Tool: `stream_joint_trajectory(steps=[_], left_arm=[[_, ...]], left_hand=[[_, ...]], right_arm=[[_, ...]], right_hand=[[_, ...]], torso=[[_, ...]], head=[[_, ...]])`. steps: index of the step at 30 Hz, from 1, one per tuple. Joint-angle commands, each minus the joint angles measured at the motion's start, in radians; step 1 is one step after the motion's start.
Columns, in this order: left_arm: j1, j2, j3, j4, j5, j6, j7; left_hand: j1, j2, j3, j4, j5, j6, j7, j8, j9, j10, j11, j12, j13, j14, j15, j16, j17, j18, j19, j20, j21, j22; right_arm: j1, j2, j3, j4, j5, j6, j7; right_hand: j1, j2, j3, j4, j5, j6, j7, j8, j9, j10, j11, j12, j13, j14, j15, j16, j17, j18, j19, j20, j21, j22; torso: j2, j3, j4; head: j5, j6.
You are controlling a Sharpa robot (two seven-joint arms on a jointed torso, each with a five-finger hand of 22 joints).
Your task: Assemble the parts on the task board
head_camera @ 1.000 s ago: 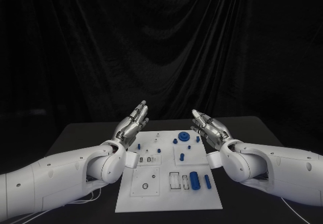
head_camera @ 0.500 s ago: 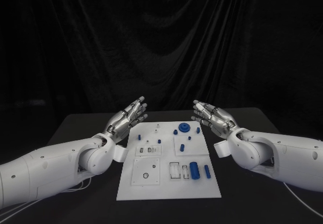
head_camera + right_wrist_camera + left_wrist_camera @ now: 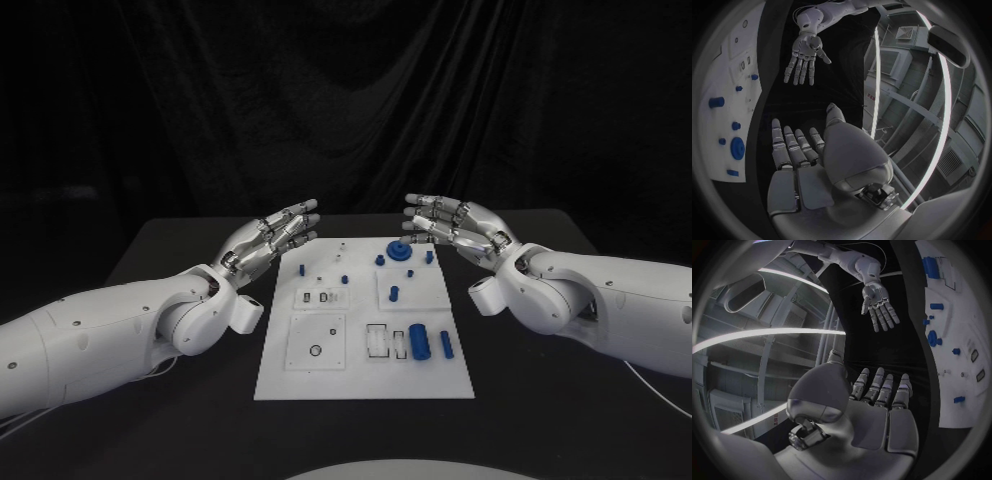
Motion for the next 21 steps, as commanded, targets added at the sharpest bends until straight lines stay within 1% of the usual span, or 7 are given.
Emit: stream_joint_trajectory(steps=[1,5,7,8,17,19,21], left_arm=[[0.0,-0.018,0.001,0.012,-0.112,-0.03,0.148],[0.003,-0.051,0.002,0.035,-0.153,-0.056,0.157],[0.005,-0.07,0.002,0.055,-0.171,-0.072,0.161],[0.006,-0.076,0.002,0.063,-0.175,-0.077,0.161],[0.036,-0.109,0.002,0.099,-0.192,-0.099,0.156],[0.042,-0.119,0.002,0.109,-0.193,-0.104,0.156],[0.047,-0.136,0.002,0.125,-0.193,-0.113,0.157]], left_hand=[[0.019,-0.002,-0.006,-0.002,0.017,0.018,0.002,0.007,0.002,0.016,0.002,0.011,0.001,0.012,0.003,0.006,0.001,0.012,0.012,0.003,0.009,0.002],[0.038,-0.003,-0.004,-0.002,0.046,0.035,0.009,0.009,0.003,0.026,0.004,0.02,0.002,0.024,0.005,0.009,0.002,0.012,0.022,0.006,0.017,0.004],[0.05,-0.001,-0.003,-0.002,0.073,0.046,0.01,0.01,0.003,0.033,0.004,0.026,0.003,0.031,0.004,0.01,0.001,0.012,0.028,0.007,0.022,0.006],[0.058,-0.002,-0.003,-0.002,0.084,0.054,0.012,0.012,0.004,0.037,0.004,0.03,0.003,0.034,0.004,0.011,0.001,0.012,0.031,0.008,0.025,0.006],[0.083,0.001,0.0,-0.001,0.122,0.079,0.022,0.015,0.006,0.038,0.005,0.021,0.002,0.032,0.013,0.004,-0.004,0.011,0.043,0.015,0.036,0.009],[0.089,0.004,0.001,-0.001,0.13,0.09,0.023,0.017,0.007,0.04,0.003,0.024,0.002,0.036,0.014,0.004,-0.005,0.011,0.047,0.016,0.039,0.01],[0.096,0.006,0.002,-0.001,0.139,0.108,0.026,0.021,0.008,0.05,0.0,0.034,0.004,0.045,0.014,0.007,-0.004,0.012,0.054,0.017,0.045,0.012]], right_arm=[[0.023,-0.003,0.002,-0.009,-0.167,0.021,-0.007],[0.065,-0.007,0.002,-0.018,-0.324,-0.009,-0.031],[0.097,-0.011,0.002,-0.017,-0.434,-0.049,-0.062],[0.111,-0.013,0.002,-0.014,-0.475,-0.064,-0.077],[0.24,-0.025,0.002,0.023,-0.914,-0.091,-0.296],[0.261,-0.022,0.002,0.028,-1.0,-0.072,-0.337],[0.286,-0.016,0.002,0.034,-1.103,-0.041,-0.386]], right_hand=[[0.023,-0.003,0.003,-0.014,0.002,0.03,0.012,0.012,0.003,0.049,0.006,0.056,0.005,0.131,-0.011,0.062,0.014,0.023,0.099,-0.002,0.046,0.014],[0.063,-0.01,0.016,-0.046,0.002,0.099,0.021,0.038,0.007,0.159,0.003,0.141,0.01,0.29,-0.062,0.093,0.028,0.067,0.25,-0.011,0.102,0.03],[0.087,-0.016,0.022,-0.066,0.0,0.136,0.02,0.033,0.009,0.242,-0.018,0.154,0.01,0.421,-0.101,0.124,0.045,0.096,0.357,-0.025,0.139,0.042],[0.105,-0.022,0.025,-0.08,-0.007,0.177,0.017,0.036,0.012,0.322,-0.039,0.162,0.011,0.511,-0.128,0.141,0.054,0.098,0.433,-0.052,0.168,0.053],[0.134,-0.052,0.073,-0.08,-0.168,0.363,0.005,-0.001,0.02,0.494,-0.087,0.018,0.009,0.738,-0.188,0.065,0.063,0.096,0.585,-0.117,0.207,0.072],[0.136,-0.064,0.097,-0.077,-0.203,0.367,-0.008,-0.026,0.018,0.513,-0.093,-0.01,0.009,0.765,-0.198,0.049,0.069,0.096,0.601,-0.129,0.217,0.081],[0.14,-0.08,0.118,-0.082,-0.204,0.307,-0.052,-0.069,0.012,0.495,-0.1,-0.043,0.009,0.77,-0.203,0.028,0.072,0.093,0.596,-0.134,0.218,0.086]], torso=[[0.007,-0.0015,0.0017],[0.011,-0.0027,0.0014],[0.018,-0.0041,0.0031],[0.021,-0.0046,0.0035],[0.062,-0.0128,0.0183],[0.073,-0.0157,0.0231],[0.082,-0.0191,0.0277]], head=[[0.003,-0.017],[0.015,-0.042],[0.019,-0.046],[0.021,-0.047],[0.028,-0.055],[0.028,-0.056],[0.029,-0.058]])
